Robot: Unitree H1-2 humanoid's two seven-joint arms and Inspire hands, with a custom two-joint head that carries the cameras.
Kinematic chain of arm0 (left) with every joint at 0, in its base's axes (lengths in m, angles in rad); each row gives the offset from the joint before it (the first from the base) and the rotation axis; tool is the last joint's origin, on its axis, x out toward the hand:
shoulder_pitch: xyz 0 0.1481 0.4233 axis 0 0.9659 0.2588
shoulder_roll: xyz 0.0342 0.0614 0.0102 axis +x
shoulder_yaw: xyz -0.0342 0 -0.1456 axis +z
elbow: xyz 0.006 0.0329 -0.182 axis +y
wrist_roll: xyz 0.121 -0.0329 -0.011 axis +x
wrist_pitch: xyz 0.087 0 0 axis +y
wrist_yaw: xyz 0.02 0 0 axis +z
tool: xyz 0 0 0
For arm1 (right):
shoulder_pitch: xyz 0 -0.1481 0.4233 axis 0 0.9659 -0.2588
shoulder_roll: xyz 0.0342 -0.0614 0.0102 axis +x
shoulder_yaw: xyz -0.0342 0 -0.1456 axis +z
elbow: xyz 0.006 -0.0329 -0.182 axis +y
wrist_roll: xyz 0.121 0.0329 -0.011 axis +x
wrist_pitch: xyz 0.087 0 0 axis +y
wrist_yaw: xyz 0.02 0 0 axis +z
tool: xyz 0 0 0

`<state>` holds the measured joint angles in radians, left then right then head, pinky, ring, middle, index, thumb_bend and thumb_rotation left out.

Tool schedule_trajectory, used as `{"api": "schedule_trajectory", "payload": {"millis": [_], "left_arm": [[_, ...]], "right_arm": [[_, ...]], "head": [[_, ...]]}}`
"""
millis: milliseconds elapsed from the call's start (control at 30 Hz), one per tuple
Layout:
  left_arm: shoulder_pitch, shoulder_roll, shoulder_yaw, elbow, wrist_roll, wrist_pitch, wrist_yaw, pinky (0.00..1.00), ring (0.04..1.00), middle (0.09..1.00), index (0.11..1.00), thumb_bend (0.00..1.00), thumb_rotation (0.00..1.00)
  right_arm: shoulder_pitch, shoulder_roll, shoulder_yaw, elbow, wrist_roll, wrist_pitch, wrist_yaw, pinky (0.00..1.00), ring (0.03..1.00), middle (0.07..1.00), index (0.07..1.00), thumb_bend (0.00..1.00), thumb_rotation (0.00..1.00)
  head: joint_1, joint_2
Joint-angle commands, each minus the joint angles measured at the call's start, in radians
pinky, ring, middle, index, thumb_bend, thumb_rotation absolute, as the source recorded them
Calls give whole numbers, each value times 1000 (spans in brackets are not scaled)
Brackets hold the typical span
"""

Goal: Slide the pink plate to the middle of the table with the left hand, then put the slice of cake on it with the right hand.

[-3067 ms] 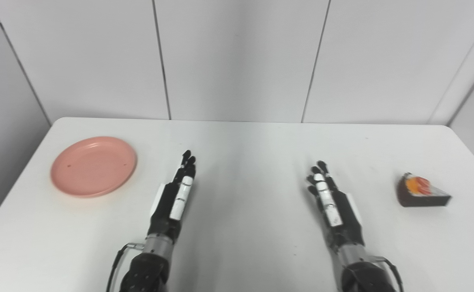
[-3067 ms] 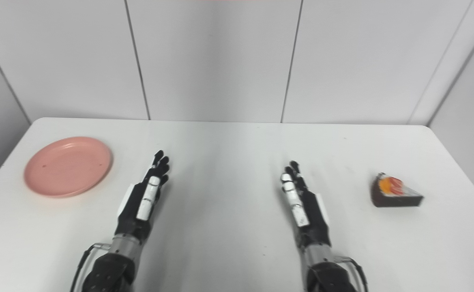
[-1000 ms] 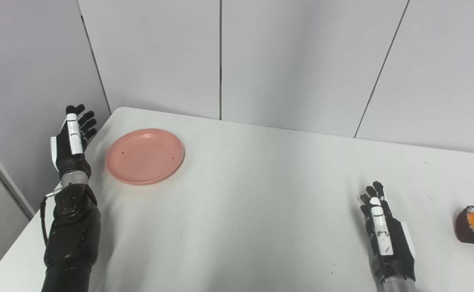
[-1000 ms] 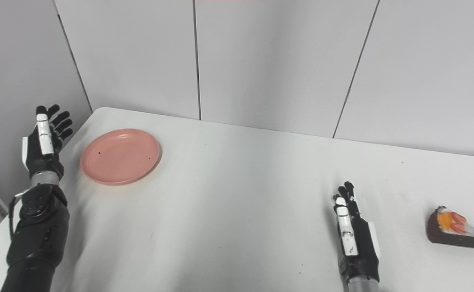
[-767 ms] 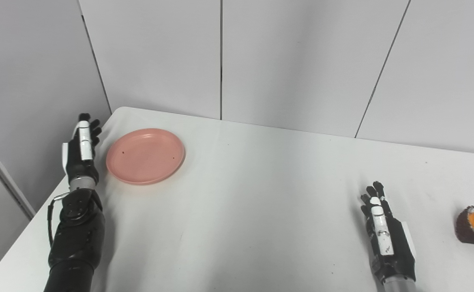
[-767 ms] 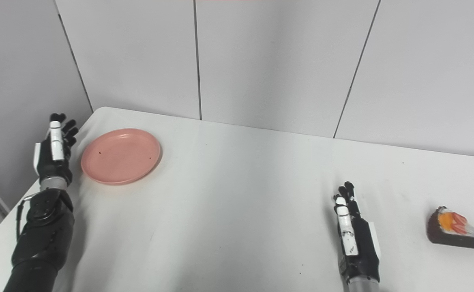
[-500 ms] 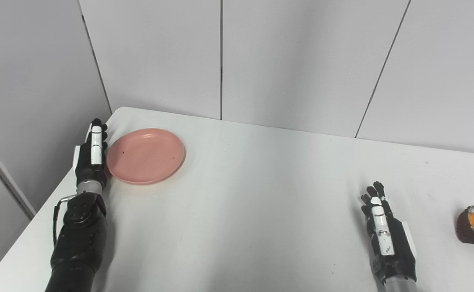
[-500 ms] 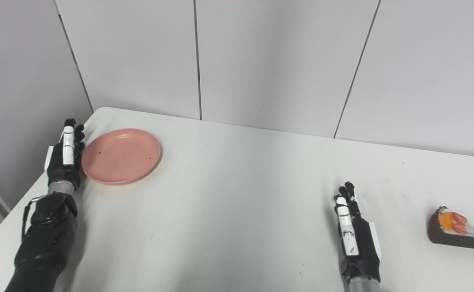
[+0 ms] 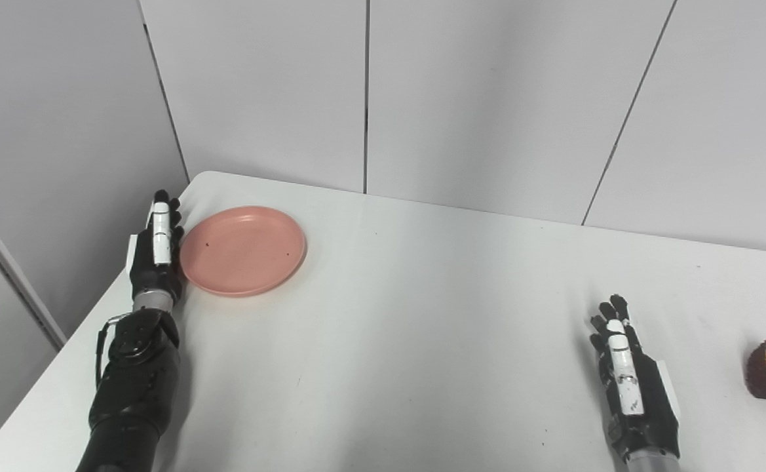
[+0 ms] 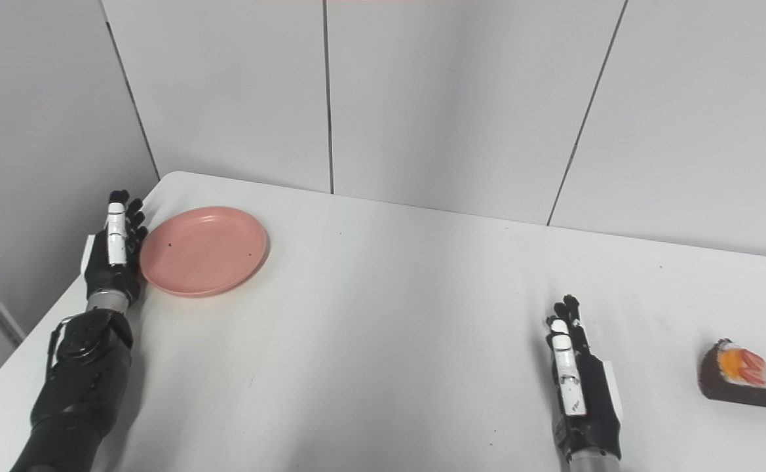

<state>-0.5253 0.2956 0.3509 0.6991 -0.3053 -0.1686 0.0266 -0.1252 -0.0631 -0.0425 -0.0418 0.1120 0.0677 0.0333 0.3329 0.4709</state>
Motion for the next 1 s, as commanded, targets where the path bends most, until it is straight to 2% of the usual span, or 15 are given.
{"api": "schedule_trajectory", "payload": {"millis": [0,233,333,633,867,967], "left_arm": [[-46,-10,3,-18,-36,31,-32,1000,979,965,970,786,1000],[-50,-32,12,-28,-86,72,-37,914,923,924,933,795,1000],[-49,-39,9,-33,-89,79,-40,870,882,882,891,795,1000],[-43,-70,-6,-66,-76,101,-21,817,844,851,860,794,1000],[-39,-85,-42,-67,-33,88,-15,761,816,838,849,811,987],[-36,-91,-58,-68,-20,85,-22,767,817,836,847,817,986]], "right_arm": [[-19,2,-4,-33,4,3,2,1000,964,976,990,412,886],[-23,3,-7,-28,10,-2,4,1000,960,977,989,411,865],[-23,1,-5,-29,10,0,7,1000,962,979,991,408,878],[-24,3,-5,-40,-1,11,-1,1000,956,972,985,420,876],[-27,-4,-5,-30,8,2,10,1000,969,982,993,416,886],[-28,-5,-7,-26,12,5,10,1000,975,985,998,413,886]], "head": [[0,1],[-1,2],[-1,2],[-7,6],[-8,9],[-9,10]]}}
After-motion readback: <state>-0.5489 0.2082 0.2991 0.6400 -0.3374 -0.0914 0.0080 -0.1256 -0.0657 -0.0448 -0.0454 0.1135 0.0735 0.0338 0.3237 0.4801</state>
